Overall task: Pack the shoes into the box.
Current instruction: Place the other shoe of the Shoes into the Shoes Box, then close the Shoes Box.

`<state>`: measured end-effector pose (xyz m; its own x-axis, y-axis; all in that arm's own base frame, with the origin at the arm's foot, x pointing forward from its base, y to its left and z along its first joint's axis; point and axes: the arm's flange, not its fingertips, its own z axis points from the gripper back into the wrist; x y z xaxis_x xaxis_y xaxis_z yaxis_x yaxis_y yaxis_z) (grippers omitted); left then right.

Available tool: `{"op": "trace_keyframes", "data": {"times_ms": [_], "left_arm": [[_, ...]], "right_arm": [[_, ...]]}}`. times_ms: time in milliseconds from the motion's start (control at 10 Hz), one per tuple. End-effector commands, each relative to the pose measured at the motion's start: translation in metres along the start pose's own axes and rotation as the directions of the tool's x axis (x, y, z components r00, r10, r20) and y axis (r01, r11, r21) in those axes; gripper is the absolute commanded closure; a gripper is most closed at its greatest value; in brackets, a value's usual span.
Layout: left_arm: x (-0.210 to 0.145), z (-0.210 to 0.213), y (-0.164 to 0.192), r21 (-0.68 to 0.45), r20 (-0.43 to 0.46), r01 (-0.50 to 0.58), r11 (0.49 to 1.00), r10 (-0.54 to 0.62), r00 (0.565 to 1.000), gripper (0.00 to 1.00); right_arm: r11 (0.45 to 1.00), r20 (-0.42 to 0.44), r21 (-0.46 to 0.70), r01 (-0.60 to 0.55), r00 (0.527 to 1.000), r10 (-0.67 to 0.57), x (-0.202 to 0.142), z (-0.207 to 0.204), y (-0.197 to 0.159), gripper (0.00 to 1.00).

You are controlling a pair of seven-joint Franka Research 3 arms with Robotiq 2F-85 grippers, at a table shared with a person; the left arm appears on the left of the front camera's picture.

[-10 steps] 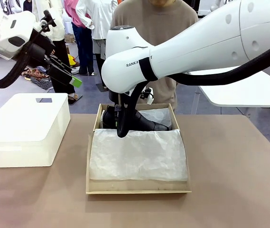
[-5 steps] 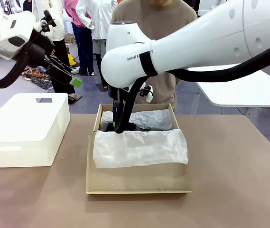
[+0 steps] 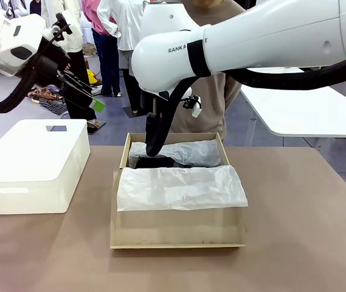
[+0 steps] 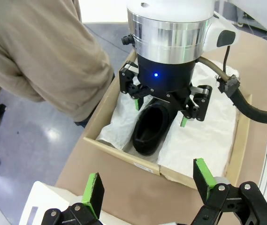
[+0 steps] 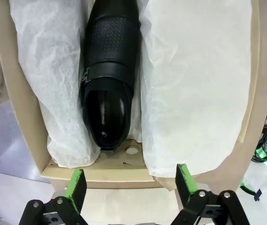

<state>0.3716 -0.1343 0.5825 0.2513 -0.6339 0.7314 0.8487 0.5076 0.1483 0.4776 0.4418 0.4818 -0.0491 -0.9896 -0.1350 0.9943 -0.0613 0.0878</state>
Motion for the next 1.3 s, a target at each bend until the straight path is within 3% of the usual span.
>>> {"op": "trace_keyframes", "data": {"times_ms": [0, 700, 1000, 1200], "left_arm": [[-0.002, -0.001, 0.002, -0.018, 0.018, 0.008, 1.0, -0.008, 1.0, 0.0], [-0.002, -0.001, 0.002, -0.018, 0.018, 0.008, 1.0, -0.008, 1.0, 0.0], [-0.002, -0.001, 0.002, -0.018, 0.018, 0.008, 1.0, -0.008, 1.0, 0.0], [-0.002, -0.001, 0.002, -0.018, 0.018, 0.008, 1.0, -0.008, 1.0, 0.0]], "right_arm": [[0.998, -0.009, -0.041, -0.037, 0.999, 0.036, 0.008, 0.003, -0.003, 0.0], [1.0, 0.0, -0.019, -0.007, 1.0, 0.007, 0.0, -0.002, -0.002, 0.0], [0.979, 0.089, 0.002, -0.202, 0.976, 0.201, 0.042, 0.029, -0.01, 0.0], [0.938, 0.164, -0.006, -0.348, 0.925, 0.344, 0.081, 0.05, -0.014, 0.0]]}}
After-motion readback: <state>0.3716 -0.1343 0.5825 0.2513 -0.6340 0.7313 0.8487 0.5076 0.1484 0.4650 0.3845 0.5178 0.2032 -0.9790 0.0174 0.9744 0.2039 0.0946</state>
